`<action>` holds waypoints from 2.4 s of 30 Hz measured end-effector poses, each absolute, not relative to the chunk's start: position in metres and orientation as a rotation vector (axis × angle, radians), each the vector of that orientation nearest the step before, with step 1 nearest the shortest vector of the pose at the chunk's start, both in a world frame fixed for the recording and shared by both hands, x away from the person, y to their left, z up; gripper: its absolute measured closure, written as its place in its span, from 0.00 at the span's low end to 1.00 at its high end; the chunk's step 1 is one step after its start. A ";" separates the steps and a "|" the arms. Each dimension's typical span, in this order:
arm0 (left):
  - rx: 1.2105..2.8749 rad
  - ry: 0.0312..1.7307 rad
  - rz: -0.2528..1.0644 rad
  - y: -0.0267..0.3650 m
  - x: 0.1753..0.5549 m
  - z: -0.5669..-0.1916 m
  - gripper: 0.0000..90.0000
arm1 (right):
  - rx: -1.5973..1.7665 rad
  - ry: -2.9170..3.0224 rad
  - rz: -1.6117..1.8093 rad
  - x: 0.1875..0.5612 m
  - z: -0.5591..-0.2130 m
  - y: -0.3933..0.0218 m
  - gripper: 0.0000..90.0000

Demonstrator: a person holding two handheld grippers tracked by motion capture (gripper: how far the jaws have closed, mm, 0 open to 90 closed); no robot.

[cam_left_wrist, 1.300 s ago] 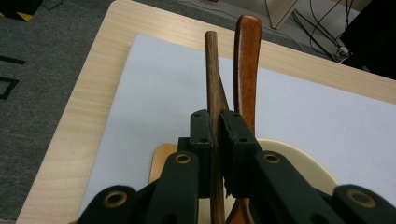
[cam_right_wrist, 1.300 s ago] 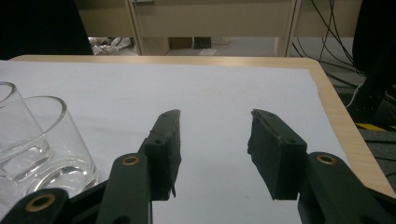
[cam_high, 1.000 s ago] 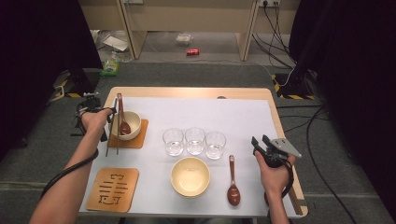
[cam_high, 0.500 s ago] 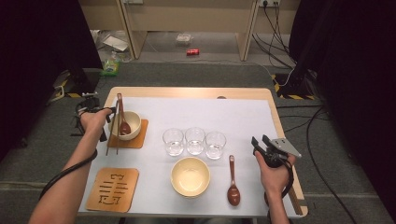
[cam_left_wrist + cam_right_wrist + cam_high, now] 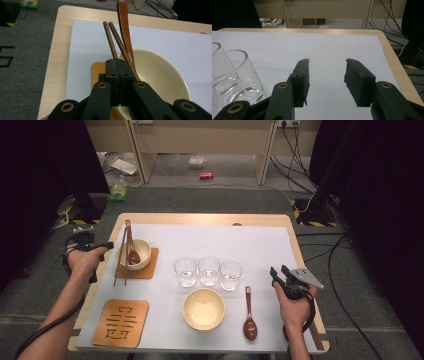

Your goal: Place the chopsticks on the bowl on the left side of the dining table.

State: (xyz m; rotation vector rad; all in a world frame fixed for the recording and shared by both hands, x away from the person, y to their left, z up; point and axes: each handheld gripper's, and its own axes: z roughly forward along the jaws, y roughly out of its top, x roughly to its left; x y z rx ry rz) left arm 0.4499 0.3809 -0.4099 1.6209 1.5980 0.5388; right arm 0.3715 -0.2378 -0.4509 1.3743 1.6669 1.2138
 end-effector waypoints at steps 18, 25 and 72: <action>1.883 1.418 0.496 0.376 0.401 -0.436 0.99 | 1.384 1.671 1.210 0.370 -0.451 -0.236 0.60; 1.921 1.404 0.467 0.373 0.398 -0.438 0.99 | 1.384 1.672 1.211 0.370 -0.450 -0.236 0.60; 2.067 1.226 0.410 0.302 0.402 -0.434 0.99 | 1.389 1.668 1.207 0.370 -0.450 -0.238 0.60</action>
